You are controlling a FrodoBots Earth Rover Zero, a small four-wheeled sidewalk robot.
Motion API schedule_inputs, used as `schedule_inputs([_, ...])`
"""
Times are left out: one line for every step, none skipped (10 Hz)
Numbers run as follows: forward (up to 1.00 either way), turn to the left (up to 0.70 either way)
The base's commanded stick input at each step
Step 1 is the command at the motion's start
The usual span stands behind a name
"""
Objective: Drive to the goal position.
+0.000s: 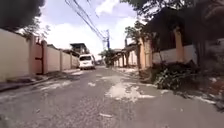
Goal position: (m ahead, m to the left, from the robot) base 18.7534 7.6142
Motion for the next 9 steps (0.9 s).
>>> schedule_inputs([0.70,0.01])
schedule_inputs([0.70,0.01])
schedule_inputs([0.70,0.01])
schedule_inputs([0.70,0.01])
schedule_inputs([0.70,0.01])
schedule_inputs([0.70,0.01])
schedule_inputs([0.70,0.01])
schedule_inputs([0.70,0.01])
schedule_inputs([0.70,0.01])
